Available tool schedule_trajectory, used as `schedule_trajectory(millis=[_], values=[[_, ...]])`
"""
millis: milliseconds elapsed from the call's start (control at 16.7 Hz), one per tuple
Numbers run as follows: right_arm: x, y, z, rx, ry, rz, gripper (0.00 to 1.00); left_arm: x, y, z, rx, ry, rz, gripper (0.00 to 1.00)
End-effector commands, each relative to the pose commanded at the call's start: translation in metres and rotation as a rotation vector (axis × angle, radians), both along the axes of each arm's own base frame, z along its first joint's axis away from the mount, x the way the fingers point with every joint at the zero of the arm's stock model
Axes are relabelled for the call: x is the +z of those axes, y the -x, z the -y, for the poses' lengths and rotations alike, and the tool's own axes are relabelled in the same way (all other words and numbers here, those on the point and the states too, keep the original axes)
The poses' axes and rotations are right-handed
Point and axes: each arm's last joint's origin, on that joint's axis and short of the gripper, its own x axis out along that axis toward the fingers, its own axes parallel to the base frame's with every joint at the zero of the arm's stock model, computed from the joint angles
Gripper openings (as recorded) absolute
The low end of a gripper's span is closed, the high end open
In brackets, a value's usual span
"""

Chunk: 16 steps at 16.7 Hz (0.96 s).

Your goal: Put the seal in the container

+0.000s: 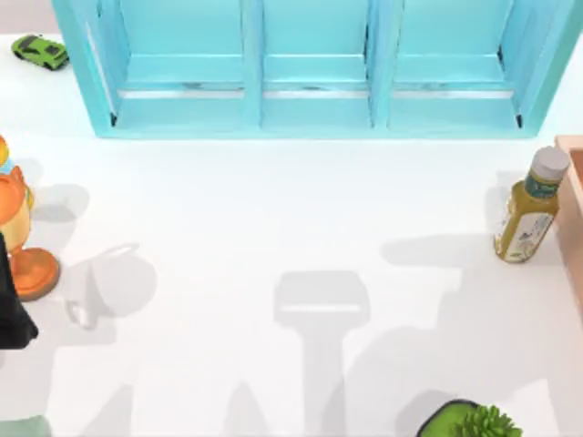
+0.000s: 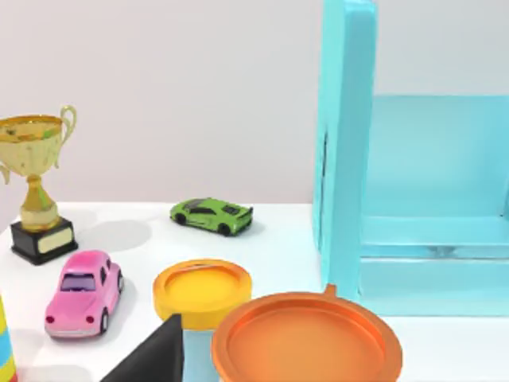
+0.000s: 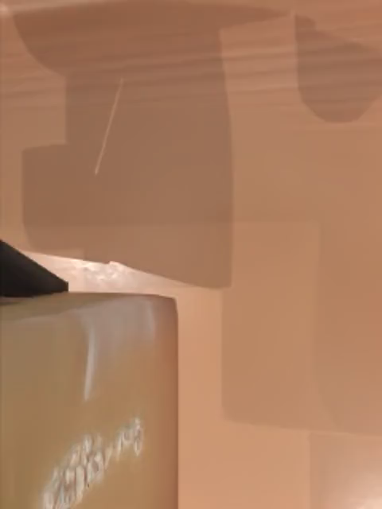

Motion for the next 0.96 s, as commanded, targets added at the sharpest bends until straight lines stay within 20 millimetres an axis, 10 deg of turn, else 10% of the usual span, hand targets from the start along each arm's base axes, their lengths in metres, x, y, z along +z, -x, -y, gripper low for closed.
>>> schedule_trajectory(millis=[600,960], values=[[0.0,0.0,0.0,0.0,0.0,0.0,0.98,0.0,0.0,0.0,0.0,0.0,0.0,1.0],[0.0,0.0,0.0,0.0,0.0,0.0,1.0,0.0,0.0,0.0,0.0,0.0,0.0,1.0]])
